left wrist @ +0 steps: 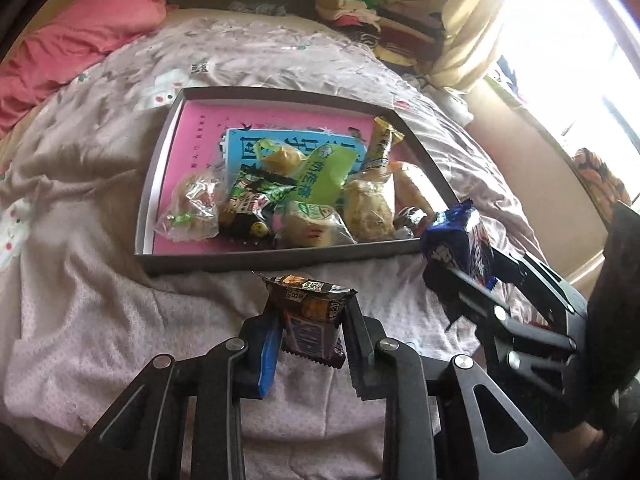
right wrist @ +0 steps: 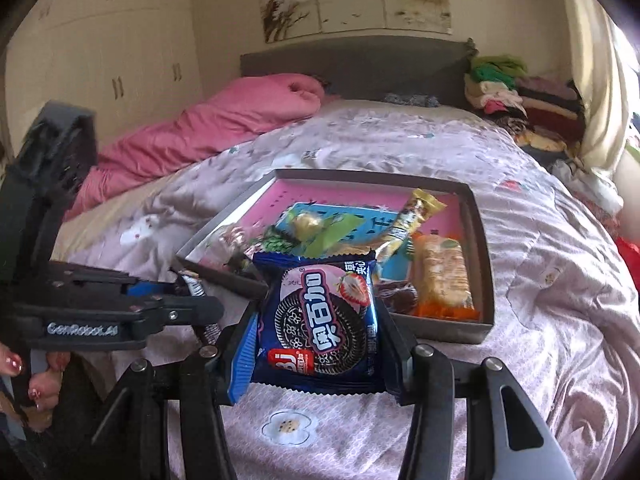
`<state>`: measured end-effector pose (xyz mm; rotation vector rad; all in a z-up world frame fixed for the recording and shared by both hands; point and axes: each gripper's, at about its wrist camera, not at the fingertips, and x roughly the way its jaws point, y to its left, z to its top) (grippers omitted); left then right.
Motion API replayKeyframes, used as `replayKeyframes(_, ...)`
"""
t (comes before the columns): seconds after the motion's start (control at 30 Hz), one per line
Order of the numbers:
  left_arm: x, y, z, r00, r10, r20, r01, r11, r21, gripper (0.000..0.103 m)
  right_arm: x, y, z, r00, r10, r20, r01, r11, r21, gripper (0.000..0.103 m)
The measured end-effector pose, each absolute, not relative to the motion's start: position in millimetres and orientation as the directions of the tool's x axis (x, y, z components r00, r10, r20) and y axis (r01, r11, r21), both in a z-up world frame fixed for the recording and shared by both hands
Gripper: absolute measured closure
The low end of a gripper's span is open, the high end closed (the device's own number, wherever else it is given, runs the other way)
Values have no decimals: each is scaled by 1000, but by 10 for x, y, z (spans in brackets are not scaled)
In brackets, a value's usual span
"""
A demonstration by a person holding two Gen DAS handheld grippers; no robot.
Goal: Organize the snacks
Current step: 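Carry the Snickers bar over the tray with the left gripper while the right carries the Oreo bag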
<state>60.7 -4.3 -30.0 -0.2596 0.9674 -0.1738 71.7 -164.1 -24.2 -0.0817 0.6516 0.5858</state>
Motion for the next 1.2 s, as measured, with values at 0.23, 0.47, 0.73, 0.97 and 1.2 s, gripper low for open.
replayKeyframes(0.23, 564, 24, -266, 573, -261, -777, 24, 953, -303, 74, 809, -1800, -237, 649, 486, -585, -485, 857, 173, 51)
replayKeyframes(0.47, 608, 67, -33, 635, -227, -738, 26, 961, -274, 74, 826, -1924, -160, 690, 473, -548, -452, 873, 184, 51)
replayKeyframes(0.73, 841, 194, 89, 673, -172, -719, -13, 970, -244, 74, 941, -2058, -112, 735, 431, -523, -398, 899, 181, 51)
replayKeyframes(0.97, 1073, 210, -11, 662, -149, -735, -32, 974, -226, 74, 1046, -2177, -102, 758, 404, -511, -357, 914, 193, 51)
replayKeyframes(1.2, 1228, 163, -104, 652, -133, -746, -39, 977, -207, 74, 1123, -2188, -124, 756, 404, -515, -346, 914, 209, 51)
